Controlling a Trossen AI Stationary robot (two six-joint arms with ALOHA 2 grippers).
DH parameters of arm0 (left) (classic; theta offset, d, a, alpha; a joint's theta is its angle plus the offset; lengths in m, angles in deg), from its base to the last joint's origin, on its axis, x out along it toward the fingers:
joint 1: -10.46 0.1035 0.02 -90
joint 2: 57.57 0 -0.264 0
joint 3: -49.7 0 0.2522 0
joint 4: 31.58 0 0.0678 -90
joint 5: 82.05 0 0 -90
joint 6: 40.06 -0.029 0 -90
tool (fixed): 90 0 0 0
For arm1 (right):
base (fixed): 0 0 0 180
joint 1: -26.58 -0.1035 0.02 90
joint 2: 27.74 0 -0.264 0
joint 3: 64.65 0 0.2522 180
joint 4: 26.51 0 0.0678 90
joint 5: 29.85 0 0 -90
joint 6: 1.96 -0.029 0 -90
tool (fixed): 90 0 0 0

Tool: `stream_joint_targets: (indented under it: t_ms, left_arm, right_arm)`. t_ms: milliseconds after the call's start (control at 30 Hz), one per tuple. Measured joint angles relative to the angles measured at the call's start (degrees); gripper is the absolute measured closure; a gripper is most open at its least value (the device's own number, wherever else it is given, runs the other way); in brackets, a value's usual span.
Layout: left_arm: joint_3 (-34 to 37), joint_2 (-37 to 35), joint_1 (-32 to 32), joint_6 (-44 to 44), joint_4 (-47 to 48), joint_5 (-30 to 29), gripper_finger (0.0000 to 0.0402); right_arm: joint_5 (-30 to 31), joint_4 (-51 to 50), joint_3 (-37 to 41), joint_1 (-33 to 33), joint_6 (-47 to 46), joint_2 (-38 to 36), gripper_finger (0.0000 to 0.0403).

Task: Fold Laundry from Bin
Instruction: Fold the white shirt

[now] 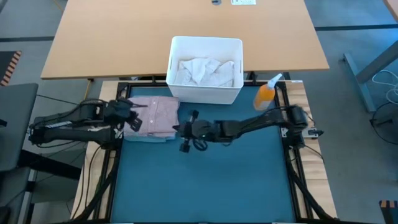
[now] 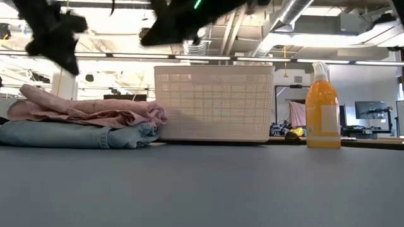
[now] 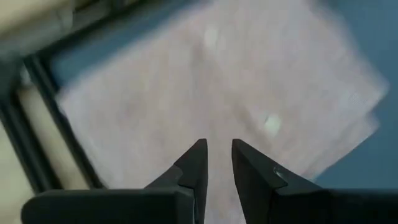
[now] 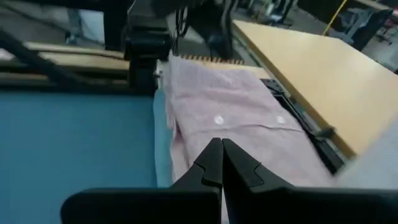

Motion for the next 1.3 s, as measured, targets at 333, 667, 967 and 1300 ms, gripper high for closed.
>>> stream_joint_targets:
  t_ms: [333,667,967,1300]
  left_arm:
    - [6.47,0.78,-9.55,-11.80,-29.96,5.65,0.0341]
    - [23.41,4.57,-22.36,-27.24,-71.08,8.57,0.0341]
    - [24.17,9.40,-22.05,-37.12,-74.62,5.84,0.0341]
    - [24.17,11.43,-19.97,-43.72,-75.62,4.69,0.0341]
  right_arm:
    - [-2.33,-16.55,0.05,13.86,-6.14,-19.74,0.0380]
    - [-20.85,-24.14,-4.72,37.34,-13.13,-16.52,0.0344]
    - [-31.19,-40.01,-27.50,45.14,-14.26,2.25,0.0199]
    - [-32.23,-61.04,-48.46,45.47,-11.46,21.90,0.0048]
